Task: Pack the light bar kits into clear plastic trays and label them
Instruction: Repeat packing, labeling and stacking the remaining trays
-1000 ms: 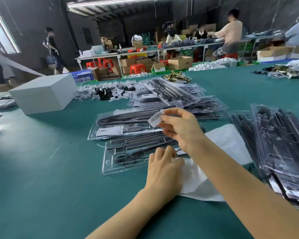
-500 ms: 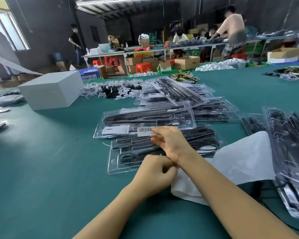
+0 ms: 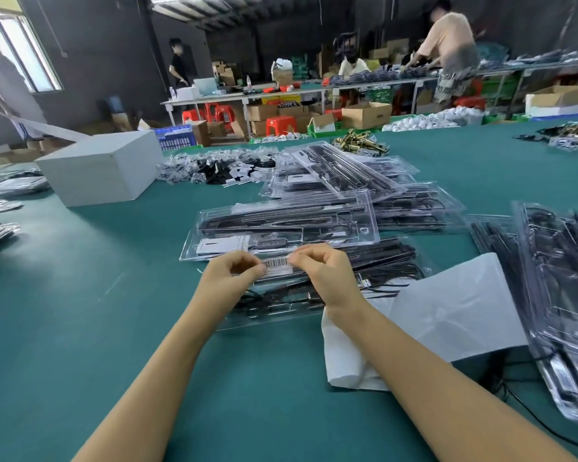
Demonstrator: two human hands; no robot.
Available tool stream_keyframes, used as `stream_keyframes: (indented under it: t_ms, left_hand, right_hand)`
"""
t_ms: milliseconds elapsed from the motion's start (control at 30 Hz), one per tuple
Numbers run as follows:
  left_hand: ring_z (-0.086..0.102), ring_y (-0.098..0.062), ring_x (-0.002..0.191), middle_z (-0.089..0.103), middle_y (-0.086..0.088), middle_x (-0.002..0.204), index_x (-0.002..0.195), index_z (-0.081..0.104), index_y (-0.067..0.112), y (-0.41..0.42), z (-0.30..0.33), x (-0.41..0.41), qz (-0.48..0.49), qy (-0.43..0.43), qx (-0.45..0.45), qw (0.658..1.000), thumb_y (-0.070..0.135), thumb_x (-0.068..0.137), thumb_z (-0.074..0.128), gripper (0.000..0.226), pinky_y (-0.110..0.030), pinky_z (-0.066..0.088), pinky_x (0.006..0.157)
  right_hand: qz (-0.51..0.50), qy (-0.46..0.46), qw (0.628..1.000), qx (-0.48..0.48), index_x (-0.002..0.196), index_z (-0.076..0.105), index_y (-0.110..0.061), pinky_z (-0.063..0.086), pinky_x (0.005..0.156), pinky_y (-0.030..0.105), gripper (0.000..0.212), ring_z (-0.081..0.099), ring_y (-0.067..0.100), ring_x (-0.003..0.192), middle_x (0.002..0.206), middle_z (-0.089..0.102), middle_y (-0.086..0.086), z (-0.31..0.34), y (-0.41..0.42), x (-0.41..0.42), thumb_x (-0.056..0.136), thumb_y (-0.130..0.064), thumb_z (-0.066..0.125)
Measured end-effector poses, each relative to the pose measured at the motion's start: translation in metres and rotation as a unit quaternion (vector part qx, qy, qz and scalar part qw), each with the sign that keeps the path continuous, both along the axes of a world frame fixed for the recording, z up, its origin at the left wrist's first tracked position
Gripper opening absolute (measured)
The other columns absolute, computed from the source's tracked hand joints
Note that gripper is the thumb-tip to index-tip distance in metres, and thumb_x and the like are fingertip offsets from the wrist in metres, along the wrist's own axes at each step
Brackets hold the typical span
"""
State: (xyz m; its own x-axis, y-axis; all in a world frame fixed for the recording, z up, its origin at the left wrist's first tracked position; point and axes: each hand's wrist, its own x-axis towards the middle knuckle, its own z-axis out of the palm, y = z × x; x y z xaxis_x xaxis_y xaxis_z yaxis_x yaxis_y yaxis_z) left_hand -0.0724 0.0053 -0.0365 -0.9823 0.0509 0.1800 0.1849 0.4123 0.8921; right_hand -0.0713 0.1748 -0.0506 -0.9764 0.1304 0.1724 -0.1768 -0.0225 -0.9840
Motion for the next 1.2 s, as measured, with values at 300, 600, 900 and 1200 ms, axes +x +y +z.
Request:
stream_keyframes:
  t_ms: [300, 600, 900, 1200]
  left_hand:
    - [0.050, -0.017, 0.074, 0.059, -0.007, 0.072, 0.063, 0.069, 0.019, -0.026, 0.012, -0.005, -0.015, -0.072, -0.068, 0.995, 0.022, 0.084, 0.070, 0.022, -0.031, 0.039, 0.072]
    - [0.047, -0.016, 0.068, 0.055, -0.018, 0.071, 0.067, 0.069, 0.015, -0.034, 0.009, -0.007, -0.031, -0.059, -0.238, 0.969, 0.023, 0.084, 0.069, 0.019, -0.029, 0.041, 0.066]
    - [0.046, -0.015, 0.069, 0.056, -0.011, 0.070, 0.072, 0.065, 0.012, -0.032, 0.004, -0.011, -0.039, -0.052, -0.297, 0.953, 0.025, 0.087, 0.064, 0.020, -0.030, 0.037, 0.064]
    - [0.048, -0.018, 0.075, 0.064, -0.021, 0.080, 0.074, 0.065, 0.008, -0.032, 0.002, -0.011, -0.050, -0.040, -0.308, 0.949, 0.023, 0.087, 0.065, 0.020, -0.032, 0.041, 0.068]
  right_hand:
    - [0.038, 0.004, 0.983, 0.178, 0.069, 0.072, -0.026, 0.050, 0.086, 0.041, 0.013, 0.061, 0.018, 0.090, 0.088, 0.067, -0.004, -0.002, -0.006, 0.003, 0.079, -0.034, 0.075]
    - [0.015, 0.009, 0.920, 0.393, 0.079, 0.068, -0.036, 0.031, 0.072, 0.029, 0.016, 0.042, 0.013, 0.103, 0.098, 0.059, -0.011, -0.009, -0.016, -0.001, 0.084, -0.049, 0.062]
    - [0.007, 0.016, 0.911, 0.412, 0.071, 0.060, -0.037, 0.035, 0.073, 0.030, 0.016, 0.044, 0.014, 0.102, 0.097, 0.059, -0.011, -0.012, -0.017, -0.002, 0.083, -0.048, 0.062]
    - [-0.003, 0.043, 0.901, 0.432, 0.076, 0.067, -0.029, 0.035, 0.072, 0.029, 0.018, 0.046, 0.016, 0.099, 0.092, 0.059, -0.008, -0.015, -0.019, 0.000, 0.082, -0.045, 0.062]
